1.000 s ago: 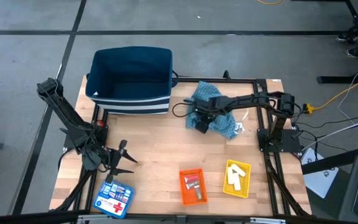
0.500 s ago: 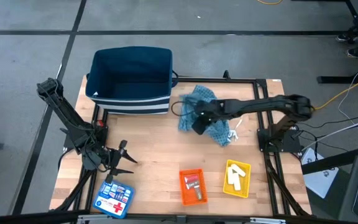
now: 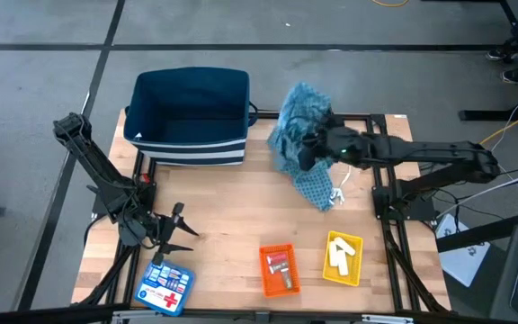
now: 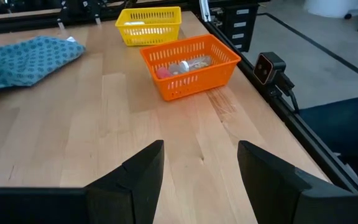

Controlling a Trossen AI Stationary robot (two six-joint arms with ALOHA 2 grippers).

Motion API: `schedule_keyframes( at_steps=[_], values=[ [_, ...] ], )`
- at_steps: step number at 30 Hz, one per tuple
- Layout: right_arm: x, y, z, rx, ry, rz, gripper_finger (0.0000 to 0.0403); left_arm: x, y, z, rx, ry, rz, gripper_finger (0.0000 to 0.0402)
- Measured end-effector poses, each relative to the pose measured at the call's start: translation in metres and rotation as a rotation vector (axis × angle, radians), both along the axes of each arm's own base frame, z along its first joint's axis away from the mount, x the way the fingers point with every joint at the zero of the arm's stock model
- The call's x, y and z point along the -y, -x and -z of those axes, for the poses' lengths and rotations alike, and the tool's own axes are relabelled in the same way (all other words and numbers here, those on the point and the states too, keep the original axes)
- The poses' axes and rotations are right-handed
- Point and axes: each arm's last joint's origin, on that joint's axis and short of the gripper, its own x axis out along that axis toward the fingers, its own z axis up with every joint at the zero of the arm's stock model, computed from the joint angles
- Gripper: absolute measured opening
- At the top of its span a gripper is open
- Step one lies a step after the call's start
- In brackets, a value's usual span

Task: Pick & Place Medicine items
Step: Put the patient gown into the blue bin

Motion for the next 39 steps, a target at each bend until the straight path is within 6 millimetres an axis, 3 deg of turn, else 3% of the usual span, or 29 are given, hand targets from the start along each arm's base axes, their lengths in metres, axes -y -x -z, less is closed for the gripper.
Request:
schedule_keyframes(
  at_steps=[20,25,31,39],
  values=[
    [0.017,0.004,-0.084,0.622,0.428,-0.081,0.0005,0.001,-0.001,-0.002,0.023,-0.013,0.011,0.0200],
    [0.018,0.002,-0.106,0.654,0.528,-0.073,0.0005,0.001,-0.001,-0.002,0.024,-0.016,0.011,0.0200],
    [0.020,-0.035,-0.135,0.691,0.627,-0.177,0.0005,0.001,-0.001,-0.002,0.024,-0.015,0.011,0.0200],
    [0.048,-0.116,-0.169,0.629,0.664,-0.270,0.0005,0.001,-0.001,-0.002,0.024,-0.016,0.011,0.0200]
  ],
)
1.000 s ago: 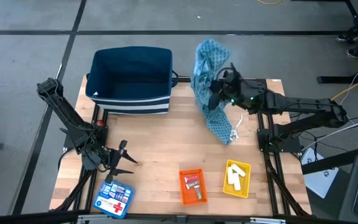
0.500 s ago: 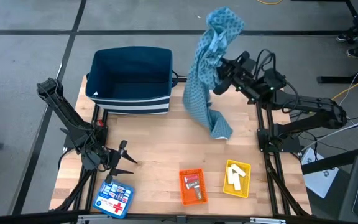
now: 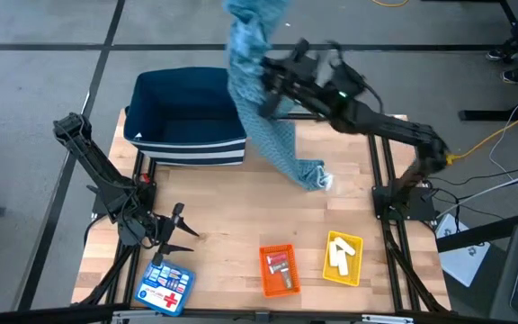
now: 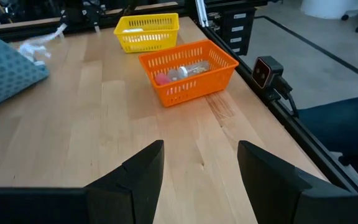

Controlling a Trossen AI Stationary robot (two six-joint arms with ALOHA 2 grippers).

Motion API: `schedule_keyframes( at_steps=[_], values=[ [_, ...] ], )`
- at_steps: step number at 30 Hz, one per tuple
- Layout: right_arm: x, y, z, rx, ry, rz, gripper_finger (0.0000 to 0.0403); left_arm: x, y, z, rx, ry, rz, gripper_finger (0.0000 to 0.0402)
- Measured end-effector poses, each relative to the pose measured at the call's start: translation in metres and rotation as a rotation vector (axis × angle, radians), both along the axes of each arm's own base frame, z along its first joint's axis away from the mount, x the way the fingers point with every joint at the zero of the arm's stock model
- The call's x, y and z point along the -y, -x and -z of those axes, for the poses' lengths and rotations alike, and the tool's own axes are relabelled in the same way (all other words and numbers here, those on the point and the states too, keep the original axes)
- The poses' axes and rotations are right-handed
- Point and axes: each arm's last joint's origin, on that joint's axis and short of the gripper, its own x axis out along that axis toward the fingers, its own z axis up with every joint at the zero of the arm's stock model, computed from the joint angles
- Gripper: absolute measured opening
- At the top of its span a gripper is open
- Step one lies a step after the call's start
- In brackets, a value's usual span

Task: Pick & Place Medicine items
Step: Put the patient gown into the blue bin

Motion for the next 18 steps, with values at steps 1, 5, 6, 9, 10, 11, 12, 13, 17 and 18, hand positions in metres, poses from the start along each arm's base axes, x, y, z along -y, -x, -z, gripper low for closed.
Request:
schedule_keyframes(
  at_steps=[1,5,6,9,10,11,12,13,17,18],
  values=[
    [0.005,-0.009,-0.005,-0.001,0.004,-0.006,0.0005,0.000,0.000,0.000,0.000,0.000,0.000,0.0200],
    [0.026,-0.044,-0.015,-0.026,-0.008,-0.052,0.0005,0.000,0.000,0.000,0.001,-0.008,0.003,0.0200],
    [0.033,-0.052,-0.014,-0.043,-0.019,-0.066,0.0005,0.000,0.000,0.000,0.001,-0.008,0.003,0.0200],
    [0.052,-0.073,0.014,-0.061,-0.061,-0.089,0.0005,0.000,0.000,0.000,0.001,-0.008,0.003,0.0200],
    [0.059,-0.077,0.028,-0.102,-0.095,-0.089,0.0005,0.000,0.000,0.000,0.000,-0.009,0.004,0.0200],
    [0.067,-0.081,0.038,-0.131,-0.124,-0.080,0.0005,0.000,0.000,0.000,0.000,-0.009,0.004,0.0200],
    [0.075,-0.082,0.047,-0.163,-0.154,-0.064,0.0005,0.000,0.000,0.000,0.001,-0.007,0.004,0.0200],
    [0.084,-0.083,0.056,-0.203,-0.183,-0.049,0.0005,0.000,0.000,0.000,0.000,-0.008,0.004,0.0200],
    [0.106,-0.088,0.085,-0.296,-0.255,-0.044,0.0005,0.000,0.000,0.000,0.001,-0.008,0.004,0.0200],
    [0.108,-0.089,0.090,-0.316,-0.272,-0.073,0.0005,0.000,0.000,0.000,0.000,-0.009,0.004,0.0200]
  ],
)
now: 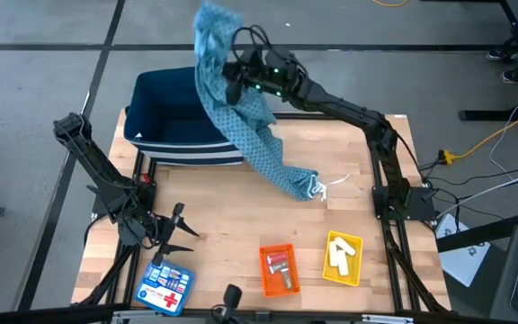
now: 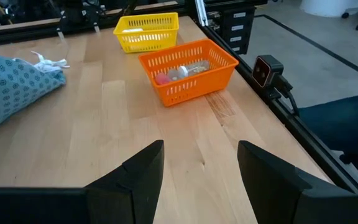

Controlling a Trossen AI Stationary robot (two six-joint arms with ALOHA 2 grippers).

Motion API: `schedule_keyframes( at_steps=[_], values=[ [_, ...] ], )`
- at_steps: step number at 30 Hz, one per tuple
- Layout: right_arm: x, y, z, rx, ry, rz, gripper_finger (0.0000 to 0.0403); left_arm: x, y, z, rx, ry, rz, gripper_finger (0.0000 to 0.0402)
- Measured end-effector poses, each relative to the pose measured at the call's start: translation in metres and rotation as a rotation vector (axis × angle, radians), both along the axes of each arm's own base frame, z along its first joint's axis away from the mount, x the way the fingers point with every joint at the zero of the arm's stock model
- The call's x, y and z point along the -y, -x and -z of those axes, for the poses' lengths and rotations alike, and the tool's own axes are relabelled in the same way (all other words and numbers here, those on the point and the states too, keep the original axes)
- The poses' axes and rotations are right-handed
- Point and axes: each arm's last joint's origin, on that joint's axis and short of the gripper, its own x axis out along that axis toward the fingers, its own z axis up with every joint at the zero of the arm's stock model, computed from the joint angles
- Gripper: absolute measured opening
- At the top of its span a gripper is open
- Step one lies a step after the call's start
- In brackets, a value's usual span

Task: Pick & Place Medicine items
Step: Put the patient gown into the blue bin

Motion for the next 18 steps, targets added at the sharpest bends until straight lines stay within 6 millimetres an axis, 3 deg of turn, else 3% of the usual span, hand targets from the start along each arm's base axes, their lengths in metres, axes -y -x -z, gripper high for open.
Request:
schedule_keyframes(
  at_steps=[5,8,11,18],
  values=[
    [-0.001,-0.005,0.010,-0.033,-0.053,-0.151,0.0006,0.000,0.000,0.000,0.000,-0.001,0.000,0.0200],
    [-0.001,-0.010,0.026,-0.110,-0.106,-0.202,0.0026,0.000,0.000,0.000,0.000,-0.001,0.000,0.0200],
    [-0.001,-0.012,0.034,-0.154,-0.128,-0.185,0.0077,0.000,0.000,0.000,0.000,0.000,0.000,0.0200],
    [-0.002,-0.011,0.029,-0.143,-0.087,-0.074,0.0224,0.000,0.000,0.000,-0.002,0.007,-0.003,0.0200]
  ],
)
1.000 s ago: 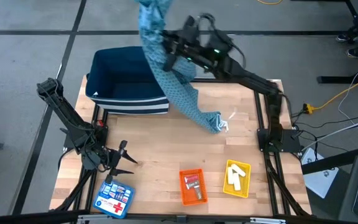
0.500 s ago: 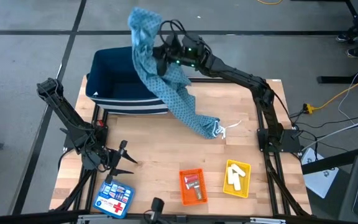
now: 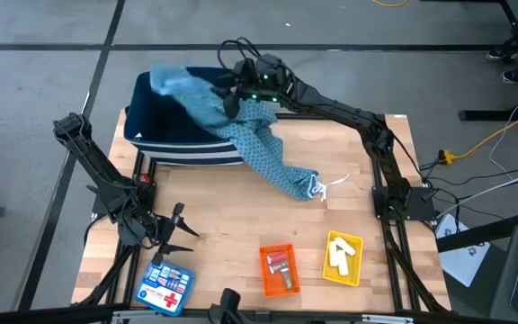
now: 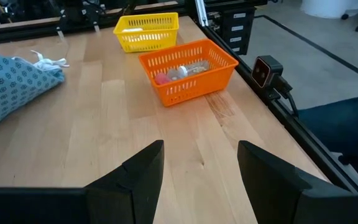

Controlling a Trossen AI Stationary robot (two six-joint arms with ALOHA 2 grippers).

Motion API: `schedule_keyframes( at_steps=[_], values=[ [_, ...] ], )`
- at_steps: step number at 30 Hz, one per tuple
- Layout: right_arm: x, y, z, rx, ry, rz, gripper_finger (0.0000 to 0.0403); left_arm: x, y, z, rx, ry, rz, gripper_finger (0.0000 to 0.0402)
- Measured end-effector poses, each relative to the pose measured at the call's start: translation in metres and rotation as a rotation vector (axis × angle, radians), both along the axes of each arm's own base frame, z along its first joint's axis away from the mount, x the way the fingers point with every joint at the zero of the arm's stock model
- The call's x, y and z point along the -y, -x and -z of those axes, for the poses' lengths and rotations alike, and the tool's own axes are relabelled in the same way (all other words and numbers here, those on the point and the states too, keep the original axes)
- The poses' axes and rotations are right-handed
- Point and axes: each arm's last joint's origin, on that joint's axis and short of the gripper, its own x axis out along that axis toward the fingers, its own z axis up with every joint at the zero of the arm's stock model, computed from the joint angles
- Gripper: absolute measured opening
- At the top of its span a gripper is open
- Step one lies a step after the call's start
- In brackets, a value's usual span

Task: Pick & Place Medicine items
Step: Put the patient gown into the blue bin

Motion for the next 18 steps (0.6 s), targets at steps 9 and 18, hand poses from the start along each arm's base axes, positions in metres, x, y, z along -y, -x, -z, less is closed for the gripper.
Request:
schedule_keyframes(
  at_steps=[9,18],
  values=[
    [-0.018,0.018,-0.048,0.171,0.111,-0.015,0.0314,0.000,0.000,0.001,-0.011,0.010,0.012,0.0200],
    [-0.067,0.080,-0.084,-0.184,0.134,0.053,0.0297,0.000,0.000,0.001,-0.014,0.018,0.011,0.0200]
  ],
)
